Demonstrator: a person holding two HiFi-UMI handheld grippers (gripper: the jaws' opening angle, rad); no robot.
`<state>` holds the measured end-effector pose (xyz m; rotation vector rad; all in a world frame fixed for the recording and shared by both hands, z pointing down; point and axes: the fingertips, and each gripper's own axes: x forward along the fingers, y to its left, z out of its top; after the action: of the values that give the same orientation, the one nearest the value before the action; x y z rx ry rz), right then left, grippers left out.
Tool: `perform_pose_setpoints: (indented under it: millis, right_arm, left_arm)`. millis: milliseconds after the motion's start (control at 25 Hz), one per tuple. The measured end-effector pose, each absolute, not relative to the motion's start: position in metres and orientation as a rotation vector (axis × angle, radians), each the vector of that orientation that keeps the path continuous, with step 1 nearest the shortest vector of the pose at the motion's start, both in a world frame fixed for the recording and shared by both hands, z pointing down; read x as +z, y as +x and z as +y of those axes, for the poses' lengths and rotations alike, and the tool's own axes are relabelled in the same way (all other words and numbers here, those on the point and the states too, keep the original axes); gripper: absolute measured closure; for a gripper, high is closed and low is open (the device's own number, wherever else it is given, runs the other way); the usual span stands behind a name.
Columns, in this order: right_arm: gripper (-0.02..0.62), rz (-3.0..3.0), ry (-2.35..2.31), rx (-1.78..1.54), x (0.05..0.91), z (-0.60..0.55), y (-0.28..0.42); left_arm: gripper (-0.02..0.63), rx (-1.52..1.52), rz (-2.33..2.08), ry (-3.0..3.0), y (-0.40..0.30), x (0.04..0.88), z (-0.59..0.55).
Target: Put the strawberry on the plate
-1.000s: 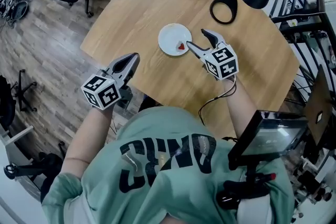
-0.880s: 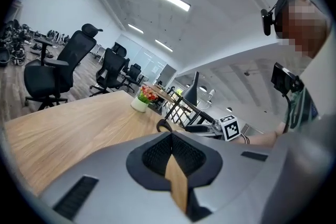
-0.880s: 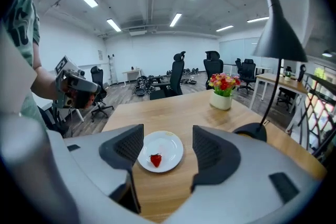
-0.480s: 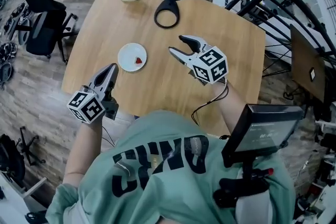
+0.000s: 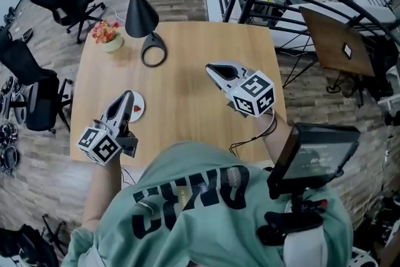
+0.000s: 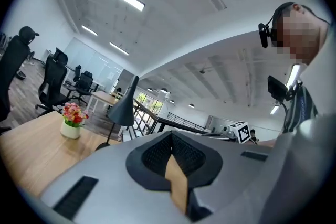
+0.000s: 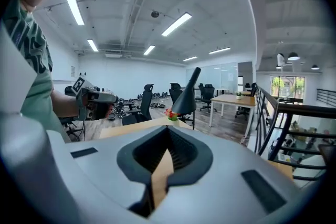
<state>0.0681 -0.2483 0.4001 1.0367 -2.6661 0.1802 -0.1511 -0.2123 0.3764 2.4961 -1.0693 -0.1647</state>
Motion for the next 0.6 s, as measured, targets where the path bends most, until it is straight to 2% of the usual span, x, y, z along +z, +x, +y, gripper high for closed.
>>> perform_pose_setpoints:
  millis: [280, 600]
  right_arm:
    - [0.591, -2.627, 1.183, 0.216, 0.397, -0.219, 0.133]
    - [0.591, -2.629, 1.242, 0.248, 0.400, -0.204, 0.146]
  left_arm:
    - [0.604, -0.148, -0.947, 2.546, -0.100, 0.374, -0.213]
    - [0.604, -0.117, -0.895, 2.563, -0.086, 0.375, -0.202]
